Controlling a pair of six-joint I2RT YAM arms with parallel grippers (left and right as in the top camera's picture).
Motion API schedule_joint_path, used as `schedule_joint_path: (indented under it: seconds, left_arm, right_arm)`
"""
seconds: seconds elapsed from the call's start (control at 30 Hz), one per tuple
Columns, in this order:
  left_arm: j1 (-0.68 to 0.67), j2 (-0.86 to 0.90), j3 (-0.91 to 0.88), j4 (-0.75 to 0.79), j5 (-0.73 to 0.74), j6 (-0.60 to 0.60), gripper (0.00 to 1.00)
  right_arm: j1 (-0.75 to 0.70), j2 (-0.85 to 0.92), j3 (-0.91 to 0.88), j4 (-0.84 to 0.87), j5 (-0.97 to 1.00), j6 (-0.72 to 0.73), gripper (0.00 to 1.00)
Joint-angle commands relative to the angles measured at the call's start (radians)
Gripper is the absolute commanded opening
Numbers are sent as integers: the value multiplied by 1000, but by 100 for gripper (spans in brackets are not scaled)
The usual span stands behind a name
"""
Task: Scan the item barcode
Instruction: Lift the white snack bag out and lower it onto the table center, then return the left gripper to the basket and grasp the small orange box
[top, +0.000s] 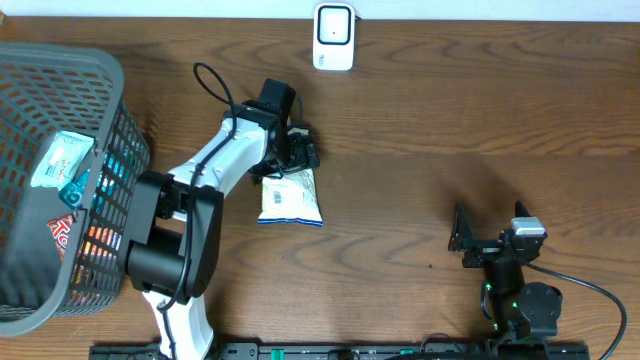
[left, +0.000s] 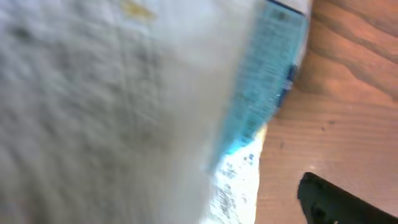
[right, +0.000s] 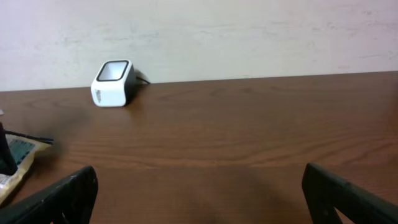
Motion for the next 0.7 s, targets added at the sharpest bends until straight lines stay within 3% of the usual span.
schedule_joint_path:
  seconds: [0.0, 0.43, 0.67]
  left_arm:
    - [0, -103, 5, -4, 31, 40, 100]
    - [6, -503, 25, 17, 27, 220, 98]
    - [91, -701, 25, 61, 28, 219, 98]
  right_arm:
    - [8, -5, -2, -2, 2, 12, 99]
    - [8, -5, -2, -2, 2, 12, 99]
    - [8, -5, -2, -2, 2, 12, 99]
